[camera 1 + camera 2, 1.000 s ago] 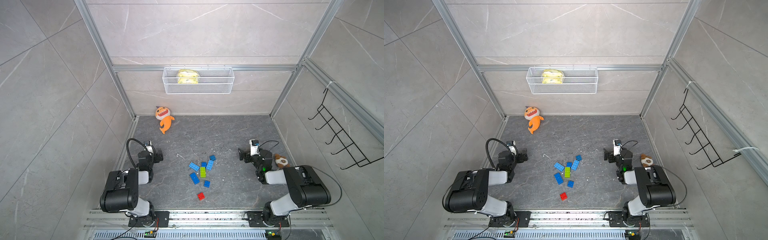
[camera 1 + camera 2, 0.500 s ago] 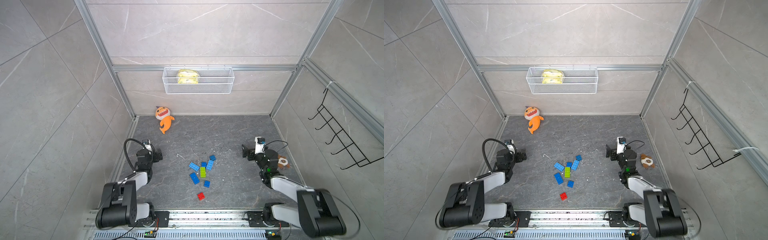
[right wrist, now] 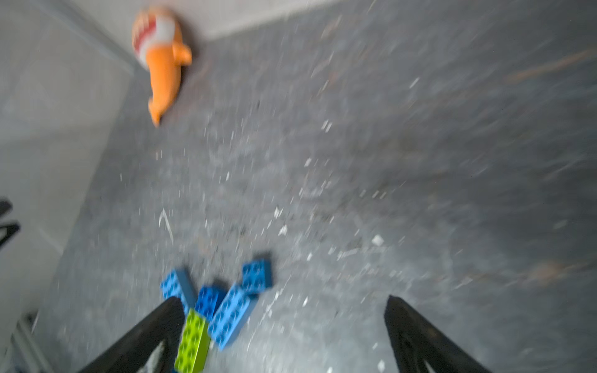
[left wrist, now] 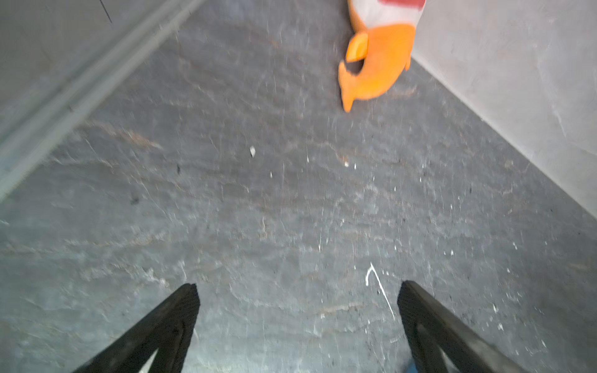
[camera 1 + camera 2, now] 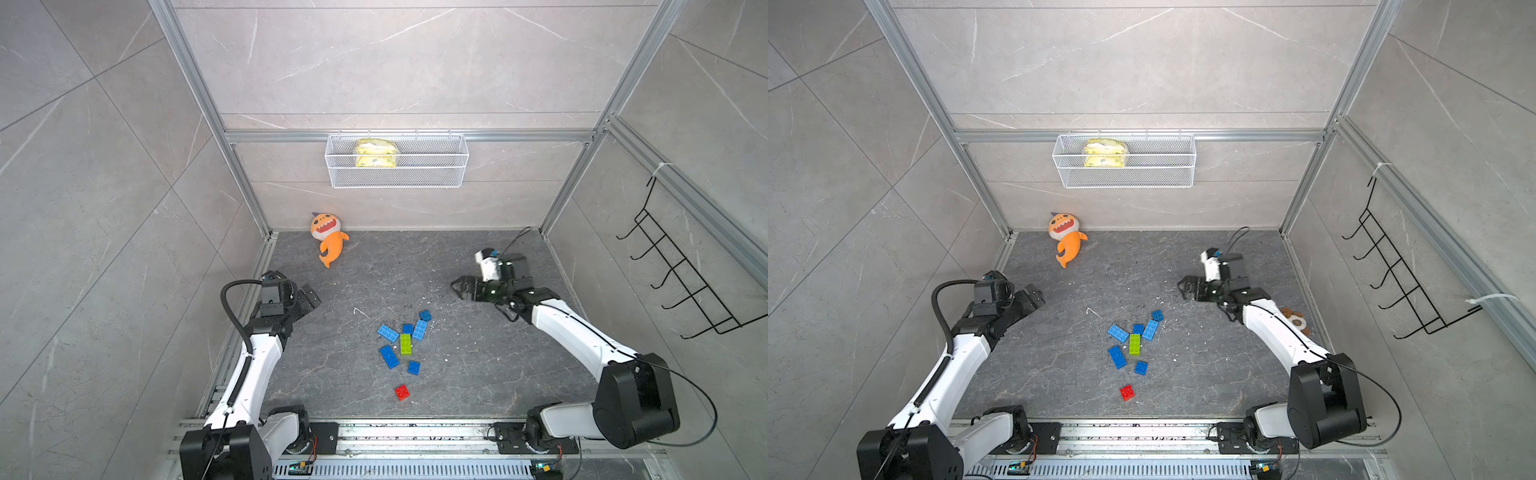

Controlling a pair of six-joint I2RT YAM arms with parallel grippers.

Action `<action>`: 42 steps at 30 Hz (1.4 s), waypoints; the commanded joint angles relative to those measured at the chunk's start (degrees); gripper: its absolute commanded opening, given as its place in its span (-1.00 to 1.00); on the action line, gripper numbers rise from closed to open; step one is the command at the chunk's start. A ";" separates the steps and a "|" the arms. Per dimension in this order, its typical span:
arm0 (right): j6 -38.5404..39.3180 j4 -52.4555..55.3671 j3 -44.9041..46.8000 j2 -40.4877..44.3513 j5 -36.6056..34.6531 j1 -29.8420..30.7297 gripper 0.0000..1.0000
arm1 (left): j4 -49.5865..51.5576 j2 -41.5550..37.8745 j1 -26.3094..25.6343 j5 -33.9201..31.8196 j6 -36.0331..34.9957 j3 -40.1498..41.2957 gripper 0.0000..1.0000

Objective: Assemble a heart with lego
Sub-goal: Pick up the lego brick from the center of the board.

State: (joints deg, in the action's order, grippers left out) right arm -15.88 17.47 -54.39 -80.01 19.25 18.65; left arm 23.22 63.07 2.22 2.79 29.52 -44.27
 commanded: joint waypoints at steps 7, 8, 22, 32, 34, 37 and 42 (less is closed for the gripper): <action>-2.41 18.44 -4.41 -5.38 -4.45 18.75 0.73 | 18.71 3.50 -8.24 8.64 2.15 -6.84 1.00; -2.02 18.47 -5.02 -6.66 -5.94 21.52 0.72 | 19.91 4.00 -8.20 8.56 0.71 -7.73 1.00; -5.85 22.15 -19.76 -21.59 -17.93 33.88 0.41 | 23.61 1.06 -8.20 3.78 -5.61 -6.87 1.00; -6.87 23.75 -19.40 -23.06 -16.84 35.49 0.36 | 23.62 -0.39 -8.72 3.03 -3.71 -5.39 0.99; -8.30 22.22 -19.89 -24.14 -17.45 35.49 0.36 | 23.62 -0.48 -8.72 3.08 -3.67 -5.39 1.00; -10.24 22.88 -22.82 -27.57 -19.69 35.49 0.35 | 23.92 -0.88 -8.78 2.48 -3.68 -5.47 0.99; -12.18 23.24 -24.20 -30.14 -23.77 35.43 0.27 | 23.89 -2.14 -8.90 2.01 -3.94 -5.23 0.99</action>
State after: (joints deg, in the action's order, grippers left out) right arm -25.78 39.35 -76.64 -109.12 -0.82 54.00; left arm 46.09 62.41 -6.46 5.56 25.71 -49.78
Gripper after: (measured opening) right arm 0.639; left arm 0.997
